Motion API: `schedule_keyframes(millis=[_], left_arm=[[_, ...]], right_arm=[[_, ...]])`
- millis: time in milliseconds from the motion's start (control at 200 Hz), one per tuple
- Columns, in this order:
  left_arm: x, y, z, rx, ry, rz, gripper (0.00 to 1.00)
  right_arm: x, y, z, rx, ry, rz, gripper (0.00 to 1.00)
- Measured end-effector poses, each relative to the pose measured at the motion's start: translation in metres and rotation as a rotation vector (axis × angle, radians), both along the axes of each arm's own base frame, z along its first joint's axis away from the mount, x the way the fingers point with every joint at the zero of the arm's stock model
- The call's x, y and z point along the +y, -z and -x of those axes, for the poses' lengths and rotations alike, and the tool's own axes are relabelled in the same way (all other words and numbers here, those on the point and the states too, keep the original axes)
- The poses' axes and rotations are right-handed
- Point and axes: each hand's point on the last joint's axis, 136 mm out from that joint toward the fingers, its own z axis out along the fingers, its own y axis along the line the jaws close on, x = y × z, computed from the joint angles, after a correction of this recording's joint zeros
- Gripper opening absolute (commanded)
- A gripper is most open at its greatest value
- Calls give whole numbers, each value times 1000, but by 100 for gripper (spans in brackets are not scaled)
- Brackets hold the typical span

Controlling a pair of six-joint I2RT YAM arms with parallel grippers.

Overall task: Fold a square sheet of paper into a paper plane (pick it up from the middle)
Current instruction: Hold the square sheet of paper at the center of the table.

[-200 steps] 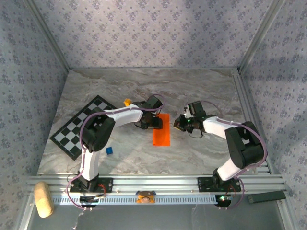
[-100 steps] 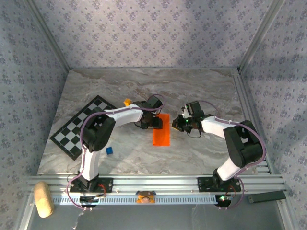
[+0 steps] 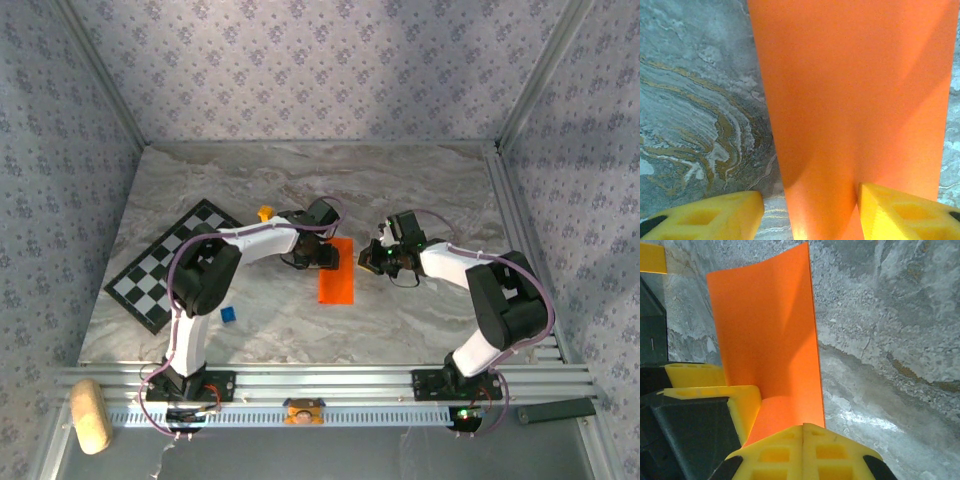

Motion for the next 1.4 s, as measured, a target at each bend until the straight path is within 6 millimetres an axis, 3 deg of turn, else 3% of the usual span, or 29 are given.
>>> schedule_keyframes(millis=[305,545,705,1404], left_arm=[[0,0,0,3,1,-3,56],[0,0,0,3,1,-3,56],[0,0,0,4,1,-4,56],[0,1,1,6,1,-6,56]], right_arm=[[4,-1,1,2,-21,-15,1],[29,-6,-8,-23,-117,-31,1],[39,3,-6,-1,-146,-23,1],[39,30,7,58,-194,49,1]])
